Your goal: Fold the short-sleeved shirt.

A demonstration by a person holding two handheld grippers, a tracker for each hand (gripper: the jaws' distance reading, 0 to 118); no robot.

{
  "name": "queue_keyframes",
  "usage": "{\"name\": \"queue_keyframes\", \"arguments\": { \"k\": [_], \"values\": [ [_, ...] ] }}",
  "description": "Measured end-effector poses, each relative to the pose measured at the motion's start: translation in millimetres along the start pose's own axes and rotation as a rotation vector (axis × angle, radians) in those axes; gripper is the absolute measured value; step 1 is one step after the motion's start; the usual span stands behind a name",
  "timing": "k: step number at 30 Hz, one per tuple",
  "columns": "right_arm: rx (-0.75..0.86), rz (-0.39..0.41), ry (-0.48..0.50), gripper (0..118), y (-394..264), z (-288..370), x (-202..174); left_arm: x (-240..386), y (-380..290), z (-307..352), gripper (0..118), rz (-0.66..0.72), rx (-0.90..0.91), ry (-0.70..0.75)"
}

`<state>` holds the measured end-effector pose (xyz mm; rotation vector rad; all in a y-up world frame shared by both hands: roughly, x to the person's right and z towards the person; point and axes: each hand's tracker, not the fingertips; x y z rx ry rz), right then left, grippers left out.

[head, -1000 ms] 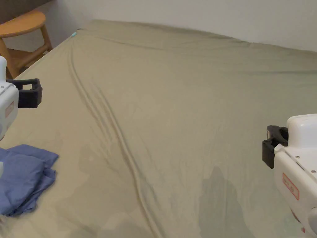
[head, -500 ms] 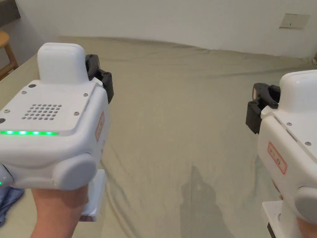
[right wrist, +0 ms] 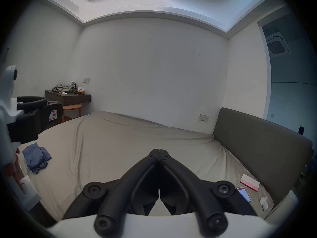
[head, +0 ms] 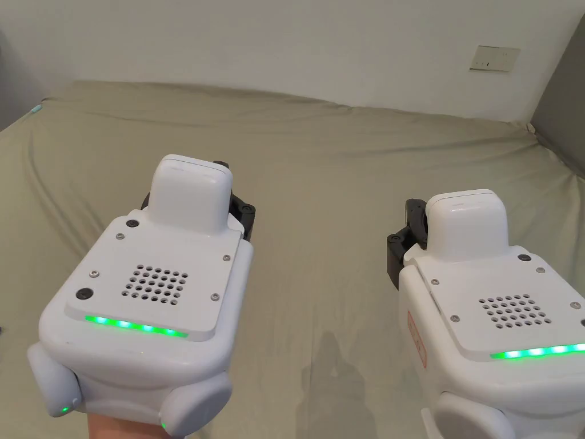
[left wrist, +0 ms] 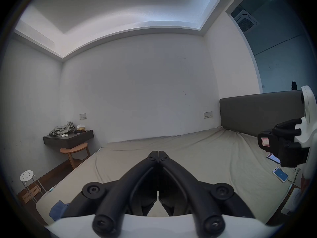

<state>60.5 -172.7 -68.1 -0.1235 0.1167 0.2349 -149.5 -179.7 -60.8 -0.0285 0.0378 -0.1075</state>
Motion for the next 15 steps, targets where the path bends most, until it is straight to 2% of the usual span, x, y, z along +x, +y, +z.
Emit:
{"name": "queue_keyframes", "arguments": {
  "k": [15],
  "values": [
    [0.011,0.007,-0.008,0,8.2,5.0,-8.6,2.5,7.2,-0.2,0,-0.013,0.02,0.015]
  ]
}}
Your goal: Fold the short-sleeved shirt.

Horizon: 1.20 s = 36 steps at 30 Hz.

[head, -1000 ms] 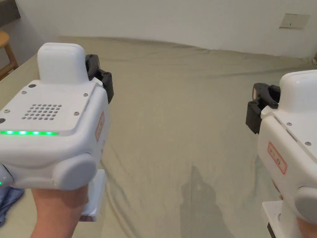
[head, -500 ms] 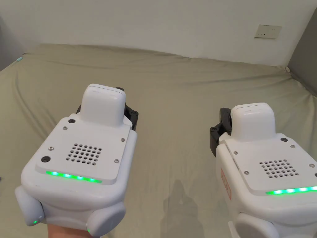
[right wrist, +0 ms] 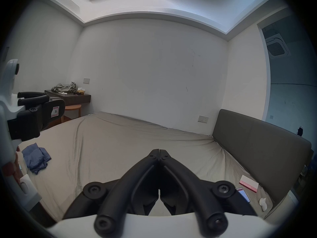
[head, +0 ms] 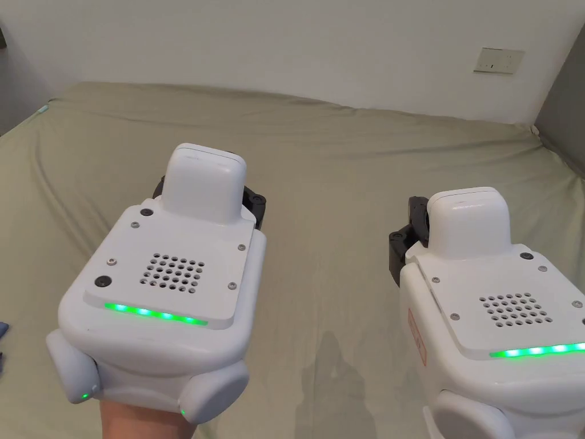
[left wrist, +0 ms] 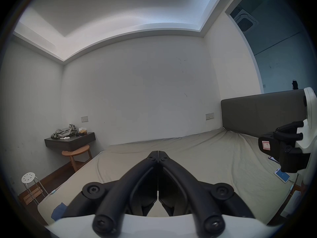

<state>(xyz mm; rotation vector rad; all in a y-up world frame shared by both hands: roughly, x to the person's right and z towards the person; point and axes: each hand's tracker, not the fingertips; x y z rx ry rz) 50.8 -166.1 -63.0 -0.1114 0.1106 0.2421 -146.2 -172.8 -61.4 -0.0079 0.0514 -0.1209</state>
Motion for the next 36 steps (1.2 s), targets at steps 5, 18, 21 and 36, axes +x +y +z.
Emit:
{"name": "queue_keyframes", "arguments": {
  "k": [5,18,21,36],
  "values": [
    [0.007,0.0,0.002,0,0.9,-0.4,-1.3,0.6,1.3,-1.3,0,-0.003,-0.001,-0.003],
    [0.012,-0.006,0.0,0,3.3,-1.0,0.2,4.1,1.8,-3.8,0,-0.013,0.0,-0.005],
    [0.011,-0.007,0.0,0,2.6,-1.5,-0.3,5.8,1.7,-4.0,0,-0.017,0.001,-0.007],
    [0.029,-0.016,0.007,59,-3.8,-4.4,5.6,4.1,-1.8,-4.0,24,-0.018,-0.01,-0.036]
  ]
}}
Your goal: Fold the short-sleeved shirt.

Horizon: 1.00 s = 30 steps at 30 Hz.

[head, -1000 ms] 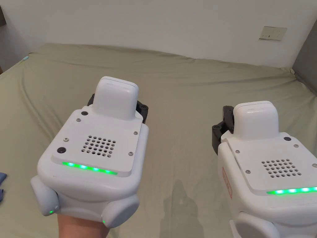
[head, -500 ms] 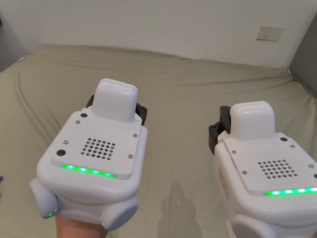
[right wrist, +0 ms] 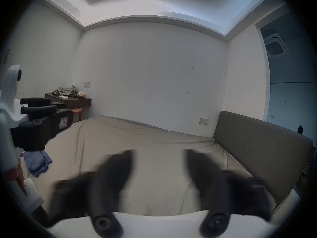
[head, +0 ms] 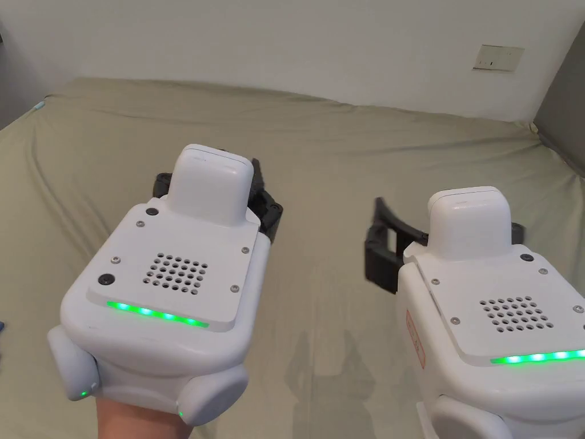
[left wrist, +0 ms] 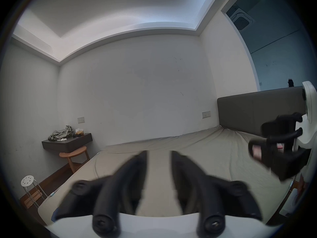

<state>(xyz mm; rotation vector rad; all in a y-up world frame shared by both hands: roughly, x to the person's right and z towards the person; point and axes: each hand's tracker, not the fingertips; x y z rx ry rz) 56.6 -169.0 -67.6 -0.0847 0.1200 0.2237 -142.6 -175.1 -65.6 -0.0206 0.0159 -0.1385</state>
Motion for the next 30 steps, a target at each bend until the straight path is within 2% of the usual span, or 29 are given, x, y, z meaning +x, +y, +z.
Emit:
{"name": "queue_keyframes", "arguments": {
  "k": [1,2,3,4,8,9,11,13,14,18,24,30],
  "values": [
    [-0.019,-0.002,0.003,107,0,-2,0,0,0,0,55,-0.005,-0.002,0.012],
    [-0.015,-0.008,0.004,117,-2,3,1,0,0,-1,85,-0.008,-0.004,0.016],
    [0.042,-0.003,-0.001,116,0,10,1,0,-1,-2,109,-0.008,-0.006,0.018],
    [0.032,0.011,-0.013,118,2,13,1,-1,-1,-1,117,-0.007,-0.001,0.021],
    [-0.016,0.009,-0.018,118,-4,-5,13,-5,0,0,117,-0.005,0.02,0.05],
    [-0.041,-0.026,0.006,118,-3,-6,16,-4,0,0,117,-0.004,0.02,0.053],
    [-0.06,-0.132,0.083,118,27,11,-1,-6,0,0,117,-0.001,0.019,0.055],
    [-0.146,-0.219,0.062,118,38,14,-4,-6,1,1,117,0.002,0.021,0.056],
    [-0.187,-0.236,0.022,118,22,-1,18,-6,1,2,117,0.004,0.023,0.057],
    [-0.311,-0.22,-0.032,118,31,-5,16,-7,3,4,117,0.006,0.033,0.055],
    [-0.26,-0.211,-0.061,118,28,1,7,-8,6,7,117,0.004,0.048,0.056],
    [-0.271,-0.223,-0.027,118,25,-2,9,-7,5,6,117,0.006,0.044,0.061]
  ]
}}
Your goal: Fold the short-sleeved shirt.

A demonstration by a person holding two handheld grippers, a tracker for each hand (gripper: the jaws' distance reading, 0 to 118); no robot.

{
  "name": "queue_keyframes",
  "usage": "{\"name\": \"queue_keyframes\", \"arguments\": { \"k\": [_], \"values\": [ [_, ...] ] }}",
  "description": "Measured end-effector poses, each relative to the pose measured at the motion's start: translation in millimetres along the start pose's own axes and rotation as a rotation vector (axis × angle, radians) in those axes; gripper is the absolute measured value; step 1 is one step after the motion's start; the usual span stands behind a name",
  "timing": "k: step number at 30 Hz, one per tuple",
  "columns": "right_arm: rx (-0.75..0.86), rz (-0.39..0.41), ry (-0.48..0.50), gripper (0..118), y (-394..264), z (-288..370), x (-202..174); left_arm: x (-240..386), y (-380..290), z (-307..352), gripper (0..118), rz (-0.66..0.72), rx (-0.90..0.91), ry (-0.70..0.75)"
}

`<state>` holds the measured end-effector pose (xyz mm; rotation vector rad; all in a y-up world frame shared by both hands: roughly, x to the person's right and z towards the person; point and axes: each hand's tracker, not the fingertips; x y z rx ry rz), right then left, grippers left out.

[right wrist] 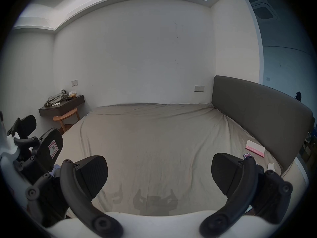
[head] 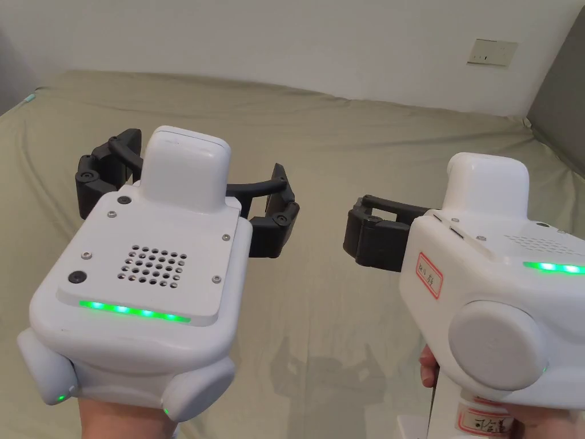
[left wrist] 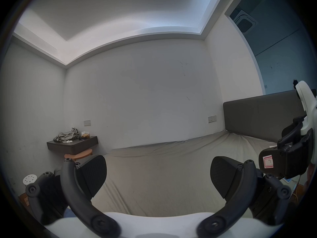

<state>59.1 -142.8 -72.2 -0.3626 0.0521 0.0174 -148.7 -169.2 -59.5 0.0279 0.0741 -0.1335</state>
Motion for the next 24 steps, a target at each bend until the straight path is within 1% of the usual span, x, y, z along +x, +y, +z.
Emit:
{"name": "queue_keyframes", "arguments": {
  "k": [2,3,4,6,7,9,11,13,14,15,16,18,20,24],
  "values": [
    [-0.015,0.003,-0.022,118,-1,-1,-4,2,-1,0,117,-0.01,-0.002,-0.002],
    [-0.011,-0.003,-0.014,118,-3,0,-3,3,-2,0,117,-0.016,-0.003,-0.002],
    [-0.01,-0.012,0.016,118,-1,-2,4,4,-2,0,117,-0.021,-0.006,-0.002],
    [-0.015,-0.031,0.029,118,0,0,6,4,-2,-1,117,-0.024,-0.009,-0.004],
    [-0.009,-0.04,0.024,118,0,0,6,4,-2,-1,117,-0.023,-0.01,-0.005],
    [0.017,-0.028,-0.015,118,2,-1,9,4,-2,-1,117,-0.02,-0.012,-0.004],
    [0.091,0.053,-0.102,118,-4,-2,3,4,-1,-1,117,-0.017,-0.01,-0.003],
    [0.188,0.194,-0.152,118,-14,-6,1,3,-1,0,117,-0.017,-0.005,0.003],
    [0.248,0.276,-0.131,118,-23,-5,0,3,0,0,117,-0.016,-0.004,0.005],
    [0.257,0.309,-0.139,118,-27,-5,-2,3,0,0,117,-0.014,-0.004,0.005],
    [0.233,0.322,-0.163,118,-28,-7,-5,3,0,0,117,-0.009,-0.005,0.005],
    [0.23,0.297,-0.16,118,-32,-5,-8,2,0,0,117,-0.003,-0.004,0.006],
    [0.238,0.261,-0.11,118,-31,-5,-6,2,-1,1,117,-0.006,-0.002,0.012],
    [0.256,0.244,-0.105,118,-29,-3,-6,2,-1,1,117,-0.01,0.001,0.011]
  ]
}}
